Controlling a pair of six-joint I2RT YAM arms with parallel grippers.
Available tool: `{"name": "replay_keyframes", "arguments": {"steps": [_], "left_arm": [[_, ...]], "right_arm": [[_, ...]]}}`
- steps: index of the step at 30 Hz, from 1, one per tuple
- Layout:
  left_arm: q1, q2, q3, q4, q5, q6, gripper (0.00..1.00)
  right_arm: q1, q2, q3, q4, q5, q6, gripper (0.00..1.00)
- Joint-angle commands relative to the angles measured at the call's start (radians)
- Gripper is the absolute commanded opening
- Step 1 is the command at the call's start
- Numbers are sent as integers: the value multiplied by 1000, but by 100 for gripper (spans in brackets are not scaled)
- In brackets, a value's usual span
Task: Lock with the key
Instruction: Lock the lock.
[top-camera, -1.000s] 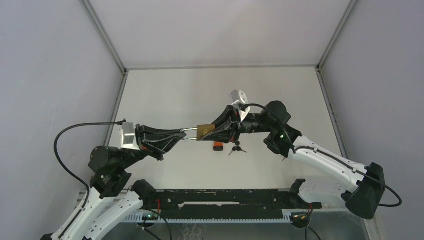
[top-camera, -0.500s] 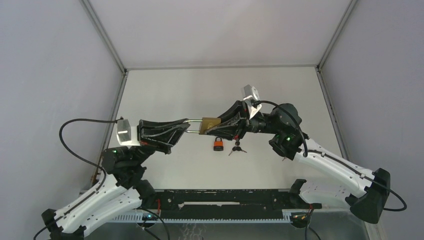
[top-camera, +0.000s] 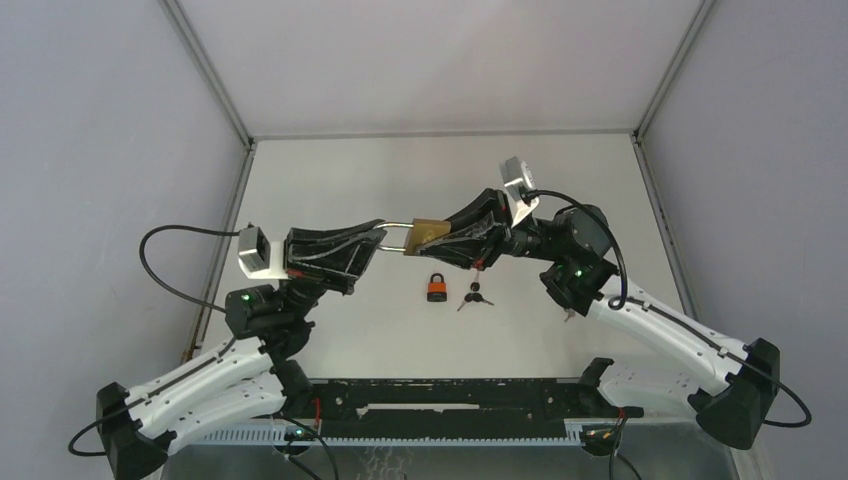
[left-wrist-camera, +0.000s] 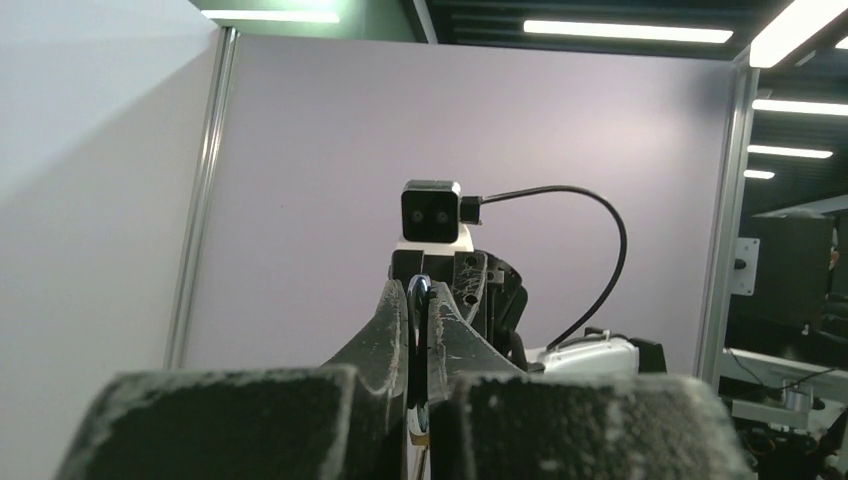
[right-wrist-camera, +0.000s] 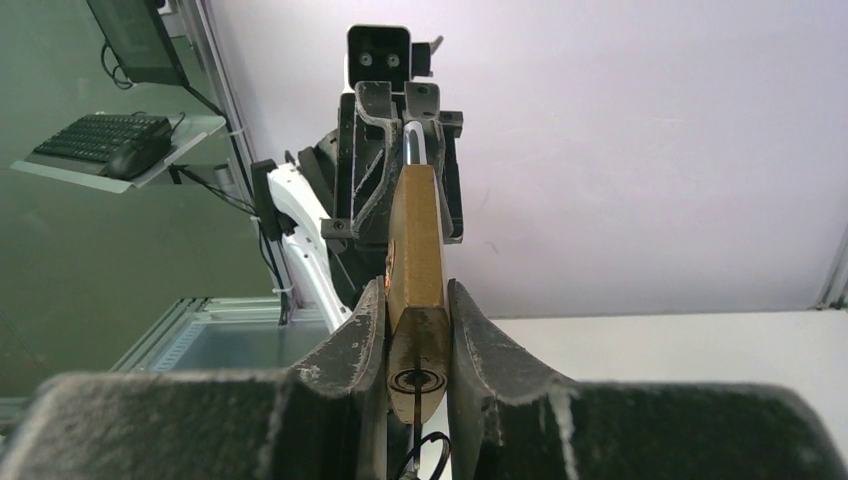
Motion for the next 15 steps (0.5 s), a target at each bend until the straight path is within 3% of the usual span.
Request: {"name": "replay_keyframes", "arguments": {"steps": [1, 7, 15], "left_arm": [[-106, 217, -64, -444, 300, -101, 0], [-132, 277, -28, -428, 319, -102, 0], [-134, 308, -12, -457, 315, -106, 0]], "right_arm": [[44, 111, 96, 63, 149, -31, 0], [17, 166, 141, 107, 137, 1, 0], [38, 213, 247, 36, 156, -56, 0]]}}
